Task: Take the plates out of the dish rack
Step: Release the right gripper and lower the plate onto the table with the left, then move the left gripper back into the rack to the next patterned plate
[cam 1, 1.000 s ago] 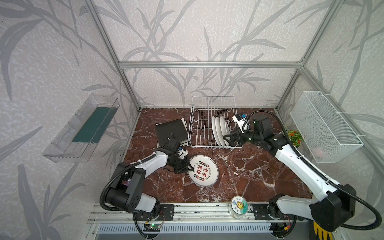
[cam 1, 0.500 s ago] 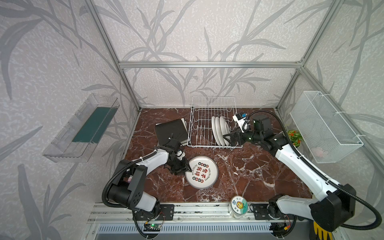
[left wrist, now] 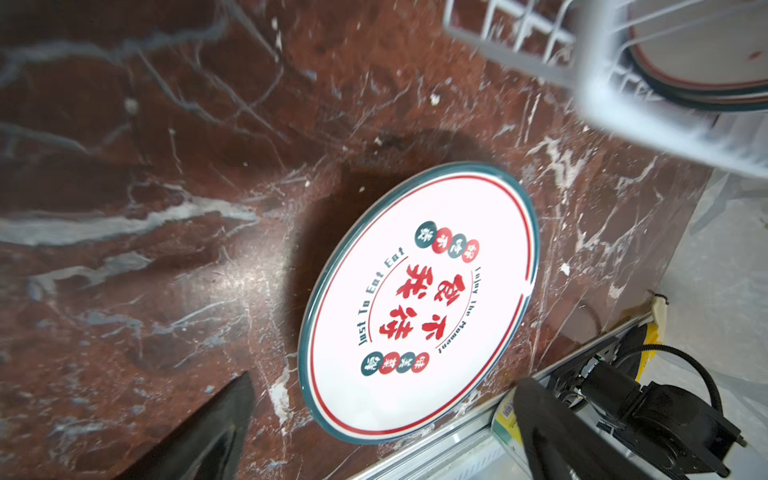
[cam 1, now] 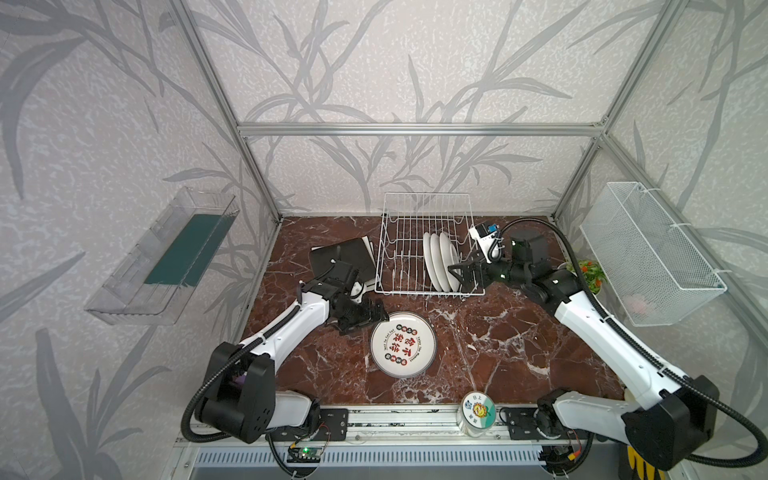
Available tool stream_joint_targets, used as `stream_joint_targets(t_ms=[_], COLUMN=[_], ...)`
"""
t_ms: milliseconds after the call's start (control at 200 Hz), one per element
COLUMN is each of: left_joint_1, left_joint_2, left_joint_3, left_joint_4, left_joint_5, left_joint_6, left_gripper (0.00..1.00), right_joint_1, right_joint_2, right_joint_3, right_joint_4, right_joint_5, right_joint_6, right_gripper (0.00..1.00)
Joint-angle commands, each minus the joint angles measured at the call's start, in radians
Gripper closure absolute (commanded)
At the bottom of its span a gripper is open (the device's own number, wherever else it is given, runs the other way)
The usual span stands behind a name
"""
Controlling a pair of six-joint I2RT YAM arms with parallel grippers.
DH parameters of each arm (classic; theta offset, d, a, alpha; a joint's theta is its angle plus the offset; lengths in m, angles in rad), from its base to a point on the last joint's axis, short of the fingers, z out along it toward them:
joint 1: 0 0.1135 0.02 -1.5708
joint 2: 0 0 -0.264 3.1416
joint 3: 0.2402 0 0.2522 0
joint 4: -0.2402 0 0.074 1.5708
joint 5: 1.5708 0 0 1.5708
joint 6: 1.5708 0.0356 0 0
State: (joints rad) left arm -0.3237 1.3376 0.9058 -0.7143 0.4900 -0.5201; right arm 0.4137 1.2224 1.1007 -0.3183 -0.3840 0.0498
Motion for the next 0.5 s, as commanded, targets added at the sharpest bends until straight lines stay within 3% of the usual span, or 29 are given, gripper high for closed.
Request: stream_joint_targets(t_ms=[0, 200, 495], left_joint_1=[-0.002, -0.001, -0.017], left_joint_2=[-0.068, -0.123, -0.019], left_joint_3=[0.082, 0.190, 0.334], left_joint_4=[-0.050, 0.022, 0.124], left_joint_5=[-0.061, -0.129, -0.156], left_joint_6=[-0.009, 0.013, 0.087], left_gripper=[0.01, 0.01, 0.09], right_joint_1=[0.006, 0.006, 0.006], right_joint_2=[-0.027, -0.031, -0.001], right_joint_3=[0.008, 0.010, 0.032], right_joint_4=[0.016, 0.024, 0.005], right_joint_5=[0.024, 0.043, 0.023], right_joint_6=[-0.017, -0.005, 0.056], right_gripper=[0.01, 0.01, 0.01])
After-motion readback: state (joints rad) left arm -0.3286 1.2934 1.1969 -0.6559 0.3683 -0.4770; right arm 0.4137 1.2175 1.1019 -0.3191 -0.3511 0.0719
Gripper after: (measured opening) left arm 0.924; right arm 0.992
